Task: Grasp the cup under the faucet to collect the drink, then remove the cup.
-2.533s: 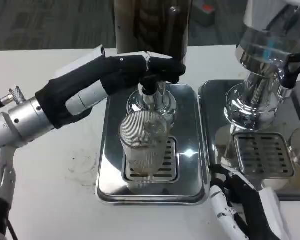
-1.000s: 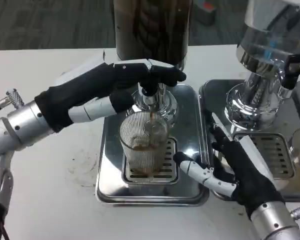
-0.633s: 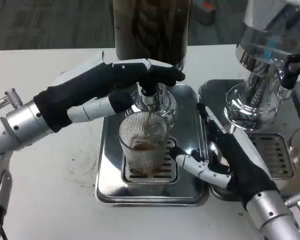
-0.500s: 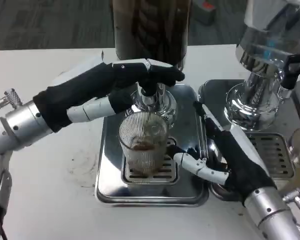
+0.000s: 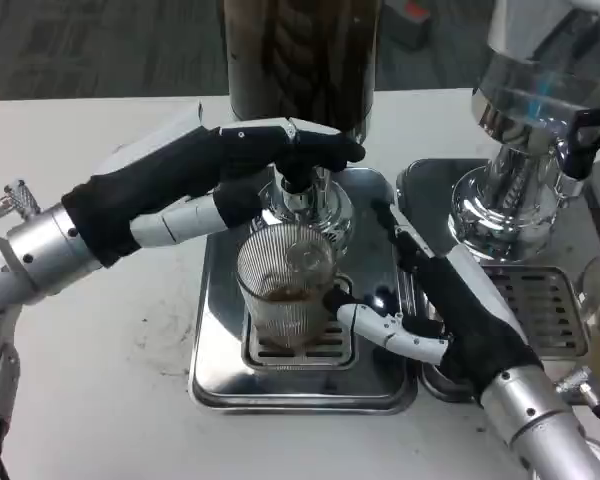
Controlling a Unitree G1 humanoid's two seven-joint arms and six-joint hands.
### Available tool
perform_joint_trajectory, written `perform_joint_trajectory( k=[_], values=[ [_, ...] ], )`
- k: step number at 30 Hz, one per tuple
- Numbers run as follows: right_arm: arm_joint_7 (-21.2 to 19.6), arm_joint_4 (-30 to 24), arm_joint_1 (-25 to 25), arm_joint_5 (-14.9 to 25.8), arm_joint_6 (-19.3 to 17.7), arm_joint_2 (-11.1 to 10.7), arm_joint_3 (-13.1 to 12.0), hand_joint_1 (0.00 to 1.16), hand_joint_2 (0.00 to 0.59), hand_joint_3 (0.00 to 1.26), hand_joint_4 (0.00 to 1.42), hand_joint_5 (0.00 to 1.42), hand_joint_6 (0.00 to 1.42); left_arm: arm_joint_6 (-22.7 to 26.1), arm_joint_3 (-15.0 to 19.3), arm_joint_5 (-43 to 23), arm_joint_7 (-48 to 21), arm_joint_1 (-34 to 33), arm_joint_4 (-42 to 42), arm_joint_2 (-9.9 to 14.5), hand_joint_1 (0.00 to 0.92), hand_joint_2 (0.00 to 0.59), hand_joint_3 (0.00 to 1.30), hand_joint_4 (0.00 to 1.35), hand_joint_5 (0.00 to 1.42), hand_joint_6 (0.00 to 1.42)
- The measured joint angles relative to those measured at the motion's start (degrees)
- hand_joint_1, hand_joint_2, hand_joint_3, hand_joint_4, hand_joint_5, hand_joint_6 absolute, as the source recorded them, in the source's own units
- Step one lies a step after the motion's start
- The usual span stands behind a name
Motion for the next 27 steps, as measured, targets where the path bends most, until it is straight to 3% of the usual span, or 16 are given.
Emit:
perform_joint_trajectory(
  k=[14, 27],
  values=[
    [0.71, 0.75, -1.02, 0.00, -0.50, -0.01, 0.60, 0.56, 0.221, 0.00, 0.00, 0.00, 0.05, -0.50, -0.24, 0.16, 0.08, 0.41, -0.66, 0.42, 0.000, 0.077, 0.31, 0.23, 0.23, 0.16],
    [0.71, 0.84, -1.10, 0.00, -0.51, -0.01, 0.85, 0.55, 0.221, 0.00, 0.00, 0.00, 0.05, -5.00, -1.84, 2.39, 2.76, 0.94, -1.22, 1.84, 0.000, 0.077, 0.32, 0.24, 0.23, 0.17]
  ],
)
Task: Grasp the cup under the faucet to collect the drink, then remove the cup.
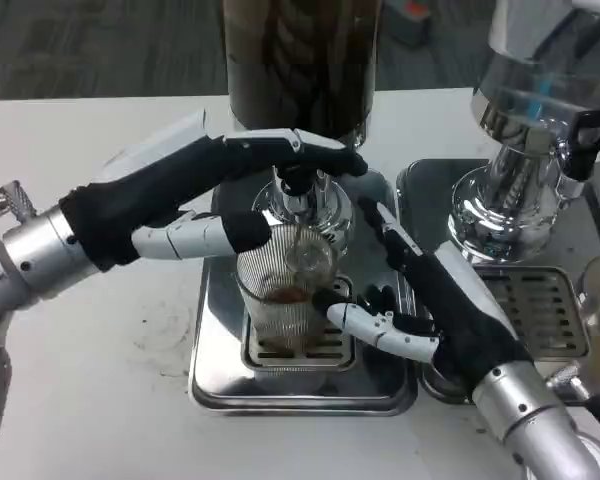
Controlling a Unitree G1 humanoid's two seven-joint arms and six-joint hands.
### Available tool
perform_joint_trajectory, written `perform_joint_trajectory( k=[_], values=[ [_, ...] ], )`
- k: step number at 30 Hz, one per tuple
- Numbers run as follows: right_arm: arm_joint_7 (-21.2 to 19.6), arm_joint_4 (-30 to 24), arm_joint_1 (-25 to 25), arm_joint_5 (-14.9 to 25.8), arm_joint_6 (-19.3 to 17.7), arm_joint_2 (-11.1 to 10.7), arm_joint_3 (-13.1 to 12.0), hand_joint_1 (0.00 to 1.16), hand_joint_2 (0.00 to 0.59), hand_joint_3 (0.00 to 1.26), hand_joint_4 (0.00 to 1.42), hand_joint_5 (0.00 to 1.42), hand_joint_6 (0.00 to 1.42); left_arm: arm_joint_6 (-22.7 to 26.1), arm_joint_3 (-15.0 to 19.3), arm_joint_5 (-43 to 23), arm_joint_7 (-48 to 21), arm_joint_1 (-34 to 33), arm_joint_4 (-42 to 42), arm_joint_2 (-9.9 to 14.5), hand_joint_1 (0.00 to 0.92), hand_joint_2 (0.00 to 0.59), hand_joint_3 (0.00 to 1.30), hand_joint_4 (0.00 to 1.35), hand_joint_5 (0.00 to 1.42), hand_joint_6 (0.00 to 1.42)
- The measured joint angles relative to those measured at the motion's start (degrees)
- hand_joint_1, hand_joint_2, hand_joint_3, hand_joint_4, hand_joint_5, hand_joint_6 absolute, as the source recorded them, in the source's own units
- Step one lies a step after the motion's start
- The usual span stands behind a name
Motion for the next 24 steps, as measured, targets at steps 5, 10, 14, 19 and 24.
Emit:
perform_joint_trajectory(
  k=[5, 10, 14, 19, 24],
  values=[
    [0.00, 0.05, -0.01, 0.00, -0.08, 0.00, 0.11, 0.55, 0.221, 0.00, 0.00, 0.00, 0.05, -0.28, -0.55, -0.03, 0.63, 0.17, -0.19, 0.48, 0.000, 0.080, 0.32, 0.24, 0.24, 0.17],
    [0.01, 0.79, -0.19, -0.01, -0.15, -0.01, 0.31, 0.55, 0.221, 0.00, 0.00, 0.00, 0.05, -0.35, -0.88, 0.00, 1.28, 0.40, -0.67, 0.88, 0.000, 0.082, 0.32, 0.24, 0.24, 0.17],
    [0.11, 1.12, -0.72, -0.06, -0.49, -0.22, 0.51, 0.55, 0.221, 0.00, 0.00, 0.00, 0.05, -0.51, -1.13, 0.03, 1.51, 0.49, -0.89, 1.10, 0.000, 0.083, 0.32, 0.24, 0.24, 0.17],
    [0.35, 1.56, -1.30, -0.32, -1.60, -0.77, 0.72, 0.55, 0.224, 0.00, 0.00, 0.00, 0.05, -0.79, -1.45, 0.06, 1.94, 0.52, -0.95, 1.55, 0.000, 0.086, 0.32, 0.24, 0.24, 0.17],
    [0.35, 2.14, -1.57, -0.61, -1.98, -0.77, 1.04, 0.56, 0.226, 0.00, 0.00, 0.00, 0.05, -0.97, -1.95, 0.05, 2.27, 0.52, -0.98, 1.93, 0.000, 0.088, 0.32, 0.24, 0.24, 0.17]
  ],
)
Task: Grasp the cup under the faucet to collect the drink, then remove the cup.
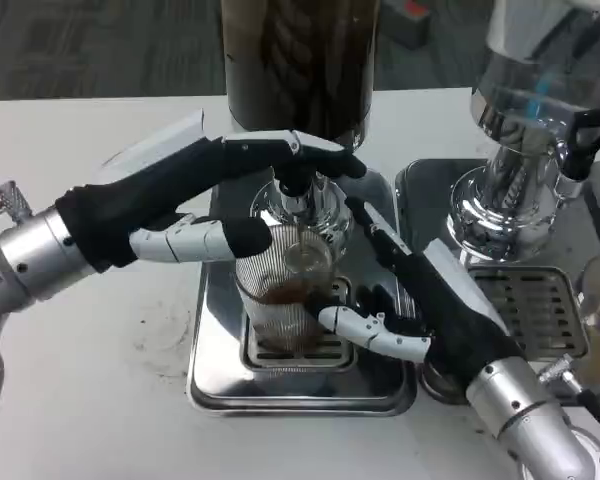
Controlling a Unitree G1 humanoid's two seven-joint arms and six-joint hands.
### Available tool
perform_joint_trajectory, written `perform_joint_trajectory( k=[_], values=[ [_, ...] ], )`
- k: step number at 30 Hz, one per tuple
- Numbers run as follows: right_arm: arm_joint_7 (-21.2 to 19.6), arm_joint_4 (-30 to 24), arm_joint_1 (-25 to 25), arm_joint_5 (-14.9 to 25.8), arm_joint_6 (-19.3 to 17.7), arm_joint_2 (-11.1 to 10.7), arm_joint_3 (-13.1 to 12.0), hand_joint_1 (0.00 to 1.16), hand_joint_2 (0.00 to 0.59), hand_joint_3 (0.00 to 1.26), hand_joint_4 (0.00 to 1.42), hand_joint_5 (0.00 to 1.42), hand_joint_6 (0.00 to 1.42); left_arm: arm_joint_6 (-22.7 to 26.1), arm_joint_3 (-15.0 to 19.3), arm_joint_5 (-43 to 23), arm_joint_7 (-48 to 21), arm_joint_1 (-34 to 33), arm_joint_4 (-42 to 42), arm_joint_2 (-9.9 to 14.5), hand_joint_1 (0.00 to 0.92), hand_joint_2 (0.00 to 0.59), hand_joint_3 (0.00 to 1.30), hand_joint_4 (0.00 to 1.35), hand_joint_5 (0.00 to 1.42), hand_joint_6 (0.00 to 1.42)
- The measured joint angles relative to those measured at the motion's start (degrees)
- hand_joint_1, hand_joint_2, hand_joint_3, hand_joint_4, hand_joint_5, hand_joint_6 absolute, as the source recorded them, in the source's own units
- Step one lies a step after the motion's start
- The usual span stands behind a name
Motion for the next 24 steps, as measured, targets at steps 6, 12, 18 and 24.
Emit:
perform_joint_trajectory(
  k=[6, 12, 18, 24],
  values=[
    [0.00, 1.63, -0.71, 0.02, -0.36, 0.11, 0.12, 0.56, 0.227, 0.00, 0.00, 0.00, 0.05, -0.07, -0.39, -0.04, 0.48, 0.06, -0.03, 0.27, 0.000, 0.088, 0.32, 0.24, 0.24, 0.17],
    [0.11, 2.47, -1.82, 0.04, -1.13, 0.64, 0.79, 0.56, 0.227, 0.00, 0.00, 0.00, 0.05, -0.13, -0.49, -0.06, 0.80, 0.40, -0.30, 0.54, 0.000, 0.088, 0.32, 0.24, 0.24, 0.17],
    [0.18, 3.45, -2.23, 0.13, -1.40, 0.99, 1.17, 0.55, 0.223, 0.00, 0.00, 0.00, 0.05, -0.16, -0.58, -0.06, 1.15, 0.57, -0.58, 0.64, 0.000, 0.088, 0.32, 0.24, 0.24, 0.17],
    [0.44, 3.47, -2.33, 0.32, -1.41, 0.95, 1.16, 0.55, 0.222, 0.00, 0.00, 0.00, 0.06, -0.15, -0.63, -0.06, 1.27, 0.69, -0.70, 0.82, 0.000, 0.088, 0.32, 0.24, 0.24, 0.17]
  ],
)
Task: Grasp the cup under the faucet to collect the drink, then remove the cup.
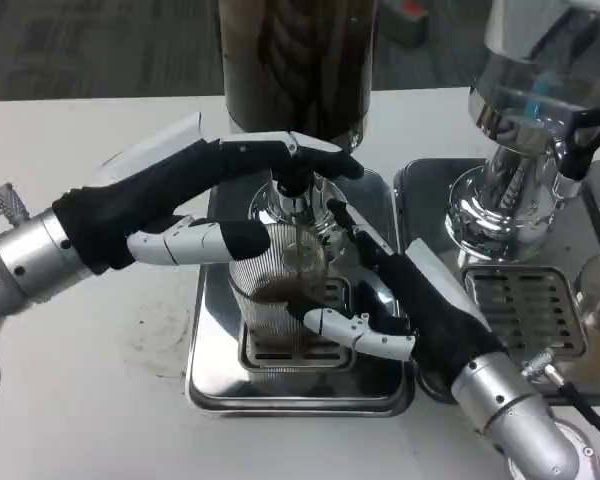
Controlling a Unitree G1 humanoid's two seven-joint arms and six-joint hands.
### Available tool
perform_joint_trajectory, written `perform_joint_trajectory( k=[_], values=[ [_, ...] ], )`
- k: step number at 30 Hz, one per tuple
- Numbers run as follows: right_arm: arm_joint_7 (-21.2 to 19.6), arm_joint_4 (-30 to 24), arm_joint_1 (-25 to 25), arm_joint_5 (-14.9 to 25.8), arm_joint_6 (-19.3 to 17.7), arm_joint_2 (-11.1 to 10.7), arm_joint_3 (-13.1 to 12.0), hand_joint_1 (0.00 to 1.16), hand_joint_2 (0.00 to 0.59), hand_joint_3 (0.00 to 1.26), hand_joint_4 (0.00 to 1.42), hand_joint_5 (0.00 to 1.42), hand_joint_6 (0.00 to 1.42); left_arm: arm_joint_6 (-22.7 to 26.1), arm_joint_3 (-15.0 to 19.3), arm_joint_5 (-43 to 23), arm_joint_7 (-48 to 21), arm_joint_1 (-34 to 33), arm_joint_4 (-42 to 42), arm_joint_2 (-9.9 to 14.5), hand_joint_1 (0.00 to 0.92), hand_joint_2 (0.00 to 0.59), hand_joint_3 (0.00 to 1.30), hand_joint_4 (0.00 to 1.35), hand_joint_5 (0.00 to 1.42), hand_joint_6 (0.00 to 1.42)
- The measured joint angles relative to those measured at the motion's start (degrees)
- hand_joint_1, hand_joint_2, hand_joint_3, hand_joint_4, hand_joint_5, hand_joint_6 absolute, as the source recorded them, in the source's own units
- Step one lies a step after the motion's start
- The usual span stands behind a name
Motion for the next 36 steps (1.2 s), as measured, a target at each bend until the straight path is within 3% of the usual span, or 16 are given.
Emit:
perform_joint_trajectory(
  k=[22, 36],
  values=[
    [0.04, 0.15, 0.00, 1.51, -1.48, 0.27, -0.13, 0.53, 0.230, 0.00, 0.00, 0.00, 0.09, -1.16, 0.50, -0.10, 1.07, 0.39, 0.77, 0.01, 0.000, 0.089, 0.33, 0.26, 0.24, 0.19],
    [0.04, 0.49, 0.00, 1.72, -1.60, 0.42, -0.23, 0.53, 0.230, 0.00, 0.00, 0.00, 0.09, -2.96, 3.49, -0.32, 1.92, 1.14, 2.31, -0.26, 0.000, 0.097, 0.33, 0.27, 0.25, 0.20]
  ],
)
